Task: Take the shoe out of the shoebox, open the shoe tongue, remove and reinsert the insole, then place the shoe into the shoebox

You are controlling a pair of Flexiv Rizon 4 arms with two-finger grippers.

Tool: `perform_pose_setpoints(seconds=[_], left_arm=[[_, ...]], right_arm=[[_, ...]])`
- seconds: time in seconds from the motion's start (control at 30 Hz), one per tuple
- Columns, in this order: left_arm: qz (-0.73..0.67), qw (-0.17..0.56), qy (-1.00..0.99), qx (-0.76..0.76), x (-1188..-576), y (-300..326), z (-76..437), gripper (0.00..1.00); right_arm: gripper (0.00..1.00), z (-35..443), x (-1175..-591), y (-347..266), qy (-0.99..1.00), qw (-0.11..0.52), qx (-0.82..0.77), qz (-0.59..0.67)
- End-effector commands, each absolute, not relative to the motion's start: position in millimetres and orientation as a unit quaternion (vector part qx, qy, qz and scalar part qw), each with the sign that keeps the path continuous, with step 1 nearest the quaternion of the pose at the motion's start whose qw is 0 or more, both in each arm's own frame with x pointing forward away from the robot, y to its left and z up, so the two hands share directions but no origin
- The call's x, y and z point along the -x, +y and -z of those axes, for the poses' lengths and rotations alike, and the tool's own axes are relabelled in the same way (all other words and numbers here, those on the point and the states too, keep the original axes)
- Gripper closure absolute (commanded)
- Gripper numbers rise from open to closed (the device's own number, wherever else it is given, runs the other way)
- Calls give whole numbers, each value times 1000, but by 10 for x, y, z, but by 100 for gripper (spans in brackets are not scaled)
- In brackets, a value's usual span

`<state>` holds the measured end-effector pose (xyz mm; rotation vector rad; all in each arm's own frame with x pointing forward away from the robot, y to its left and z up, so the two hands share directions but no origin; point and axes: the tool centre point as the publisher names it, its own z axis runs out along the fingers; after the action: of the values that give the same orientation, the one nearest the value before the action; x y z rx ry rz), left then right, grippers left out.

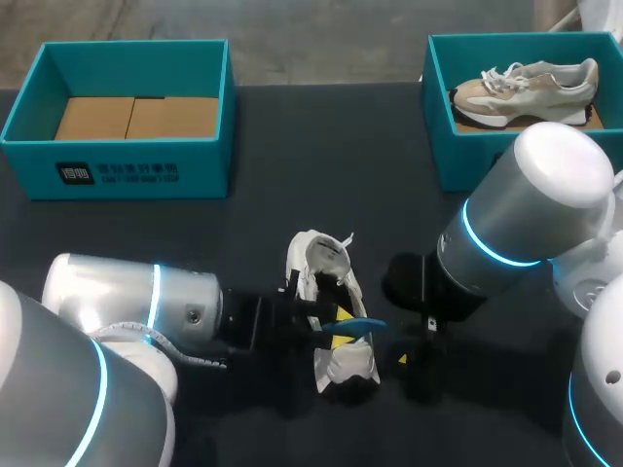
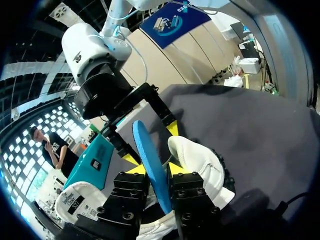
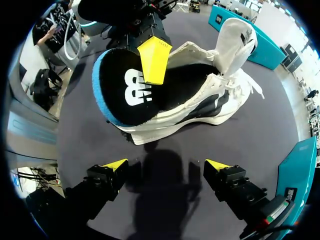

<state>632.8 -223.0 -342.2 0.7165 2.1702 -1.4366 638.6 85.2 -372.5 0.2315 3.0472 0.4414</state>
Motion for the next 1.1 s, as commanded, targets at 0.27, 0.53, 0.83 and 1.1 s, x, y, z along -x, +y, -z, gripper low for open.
perform_pose_setpoints(seconds=[0.27,0.53,0.83,1.1], left_arm=[[527,246,780,-230,-6358,-2258,3362,75],[528,238,768,-275,-6297,-2254,3386,100],[495,267,772,-297,-6434,-2176,3492,100],[471,294,774,-306,-6576,-2130,3538,100]], right_arm=[[0,3740,-6378,856,986,28,-75,-143],[0,3740,-6378,856,986,28,-75,-143],[0,3740,-6378,856,986,28,-75,-143],[0,3740,-6378,856,986,28,-75,-143]])
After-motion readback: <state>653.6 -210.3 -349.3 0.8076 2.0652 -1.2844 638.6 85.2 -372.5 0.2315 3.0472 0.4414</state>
